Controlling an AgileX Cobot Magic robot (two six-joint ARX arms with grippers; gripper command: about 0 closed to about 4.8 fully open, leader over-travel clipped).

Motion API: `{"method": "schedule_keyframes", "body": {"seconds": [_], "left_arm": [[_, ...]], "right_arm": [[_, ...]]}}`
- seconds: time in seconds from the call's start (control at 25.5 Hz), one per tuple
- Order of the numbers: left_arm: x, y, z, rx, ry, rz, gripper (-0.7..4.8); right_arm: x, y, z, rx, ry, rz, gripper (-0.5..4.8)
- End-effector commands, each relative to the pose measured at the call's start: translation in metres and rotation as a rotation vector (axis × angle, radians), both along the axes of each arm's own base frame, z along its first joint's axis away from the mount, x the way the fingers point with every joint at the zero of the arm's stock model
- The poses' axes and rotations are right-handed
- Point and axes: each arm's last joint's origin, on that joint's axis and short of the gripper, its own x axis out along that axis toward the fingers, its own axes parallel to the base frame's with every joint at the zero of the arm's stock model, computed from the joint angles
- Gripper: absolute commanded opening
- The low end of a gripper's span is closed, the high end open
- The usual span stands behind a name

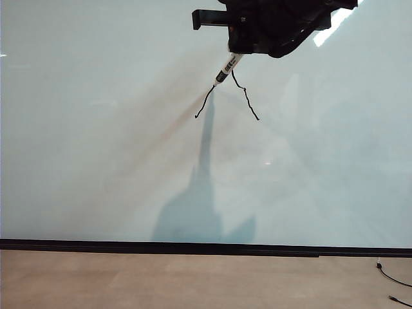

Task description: Pick up the pen on the shelf to the right of the whiteboard and write the letter A.

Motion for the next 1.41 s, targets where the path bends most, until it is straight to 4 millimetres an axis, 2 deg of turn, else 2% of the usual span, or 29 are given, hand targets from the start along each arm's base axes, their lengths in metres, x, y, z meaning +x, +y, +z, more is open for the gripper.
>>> {"method": "schedule_keyframes", "body": {"seconds": [0.04, 0.59, 1.41], "left_arm": [[0.0000, -0.0001, 0.0016, 0.004, -0.010, -0.003, -0.05], [0.0000, -0.0001, 0.0015, 0.004, -0.010, -0.003, -0.05], [0.0000, -0.0001, 0.0016, 0.004, -0.010, -0.003, -0.05]], "right_arm": [[0.0011, -0.0011, 0.0039, 0.020, -0.019, 0.001, -0.05], [0.0057, -0.0041, 0.0016, 0.034, -0.007, 0.006, -0.05], [0.0048, -0.0082, 0.0025, 0.032, 0.006, -0.103, -0.05]]}}
